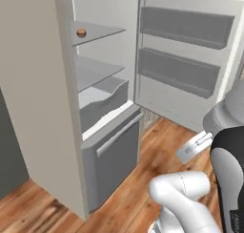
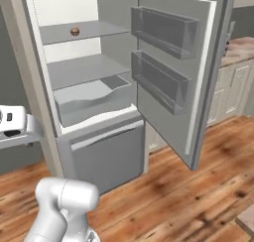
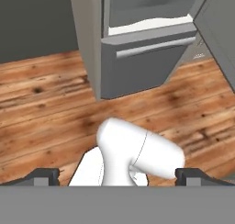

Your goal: Pick the tangerine and banana from the fridge and place them inside the tupperware on the counter.

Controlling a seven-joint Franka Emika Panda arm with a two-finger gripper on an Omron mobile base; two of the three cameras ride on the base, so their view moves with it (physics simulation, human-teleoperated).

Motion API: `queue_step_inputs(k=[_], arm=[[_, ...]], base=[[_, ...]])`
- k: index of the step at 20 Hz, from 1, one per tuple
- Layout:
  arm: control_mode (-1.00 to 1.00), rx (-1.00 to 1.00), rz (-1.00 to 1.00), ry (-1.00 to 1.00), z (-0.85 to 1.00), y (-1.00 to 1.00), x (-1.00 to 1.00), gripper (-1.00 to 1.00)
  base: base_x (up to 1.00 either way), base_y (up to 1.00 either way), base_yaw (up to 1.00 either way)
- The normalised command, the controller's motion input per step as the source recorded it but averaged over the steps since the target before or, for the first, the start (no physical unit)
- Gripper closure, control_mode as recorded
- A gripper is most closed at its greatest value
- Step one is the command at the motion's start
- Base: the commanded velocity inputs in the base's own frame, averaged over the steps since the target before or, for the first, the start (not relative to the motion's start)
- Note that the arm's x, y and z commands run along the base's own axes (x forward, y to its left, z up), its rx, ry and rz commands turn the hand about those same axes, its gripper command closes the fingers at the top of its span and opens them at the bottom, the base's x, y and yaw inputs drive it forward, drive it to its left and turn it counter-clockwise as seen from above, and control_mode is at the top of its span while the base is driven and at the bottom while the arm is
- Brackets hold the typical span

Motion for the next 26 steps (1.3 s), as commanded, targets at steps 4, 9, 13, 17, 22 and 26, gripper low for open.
queue_step_inputs(k=[4,9,13,17,22,26], arm=[[1.0,0.0,0.0,0.0,0.0,0.0,0.0,-1.0],[1.0,0.0,0.0,0.0,0.0,0.0,0.0,-1.0],[1.0,0.0,0.0,0.0,0.0,0.0,0.0,-1.0],[1.0,0.0,0.0,0.0,0.0,0.0,0.0,-1.0],[1.0,0.0,0.0,0.0,0.0,0.0,0.0,-1.0],[1.0,0.0,0.0,0.0,0.0,0.0,0.0,-1.0]], base=[[1.0,0.0,0.29],[0.82,-0.13,0.25],[0.61,-0.26,0.17],[0.56,-0.17,0.28],[0.5,-0.06,0.45],[0.47,-0.11,0.22]])
